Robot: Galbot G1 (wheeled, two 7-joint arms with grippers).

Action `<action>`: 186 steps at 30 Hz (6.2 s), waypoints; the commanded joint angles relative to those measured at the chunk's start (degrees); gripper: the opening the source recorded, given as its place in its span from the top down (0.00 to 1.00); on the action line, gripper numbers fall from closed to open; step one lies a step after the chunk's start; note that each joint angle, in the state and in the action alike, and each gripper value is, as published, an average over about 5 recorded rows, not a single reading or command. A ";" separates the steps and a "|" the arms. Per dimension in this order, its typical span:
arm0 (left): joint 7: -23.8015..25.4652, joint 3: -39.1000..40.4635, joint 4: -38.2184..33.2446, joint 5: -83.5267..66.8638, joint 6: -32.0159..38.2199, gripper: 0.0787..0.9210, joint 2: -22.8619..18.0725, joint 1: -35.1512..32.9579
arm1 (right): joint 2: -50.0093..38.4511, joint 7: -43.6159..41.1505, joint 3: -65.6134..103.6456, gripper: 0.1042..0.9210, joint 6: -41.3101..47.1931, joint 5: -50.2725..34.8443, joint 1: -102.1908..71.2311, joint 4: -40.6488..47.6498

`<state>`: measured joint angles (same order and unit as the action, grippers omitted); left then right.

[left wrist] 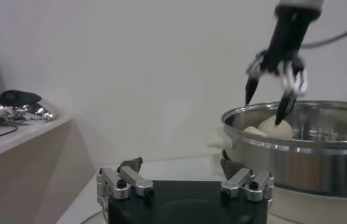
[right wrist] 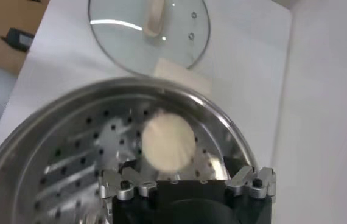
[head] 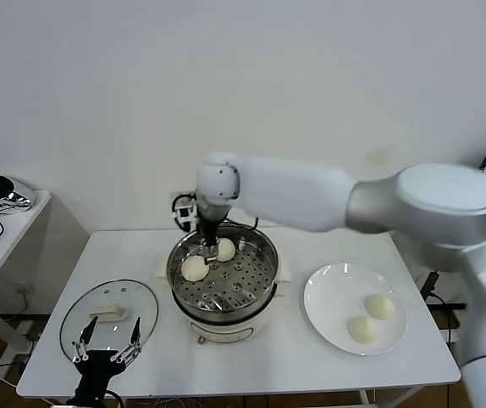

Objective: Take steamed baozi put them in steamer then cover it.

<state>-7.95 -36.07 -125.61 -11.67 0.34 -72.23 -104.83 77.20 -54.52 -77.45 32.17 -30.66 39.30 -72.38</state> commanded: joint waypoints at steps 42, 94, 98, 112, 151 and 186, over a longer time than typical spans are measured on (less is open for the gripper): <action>0.54 0.68 -0.27 4.22 -0.41 0.12 -1.90 -3.83 | -52.41 -6.99 25.85 0.12 -14.65 38.81 -43.17 -20.27; 0.51 0.23 0.65 3.28 0.13 0.12 -1.20 -2.75 | -37.39 -12.28 16.49 0.51 -19.01 24.30 -5.36 -8.53; 0.47 -0.05 0.63 2.81 0.41 0.12 -0.91 -3.03 | -30.45 -11.80 14.99 0.51 -18.97 20.59 -0.43 -8.15; 0.44 -0.72 0.26 2.26 0.50 0.12 -0.94 -2.81 | -7.17 -10.33 8.75 0.48 -34.52 15.44 -1.43 -6.33; 0.42 -0.78 0.20 1.85 0.44 0.12 -1.88 -2.16 | 0.11 -6.89 1.93 0.30 -53.99 36.96 -9.79 -5.74; 0.93 0.76 0.35 2.84 0.08 0.12 -0.58 -1.40 | -57.62 -8.90 21.04 0.12 -21.25 40.26 -27.21 -18.46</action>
<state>-7.07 -35.33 -125.15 -9.03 0.49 -72.71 -106.13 33.25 -64.16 -68.00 5.36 1.61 28.67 -91.85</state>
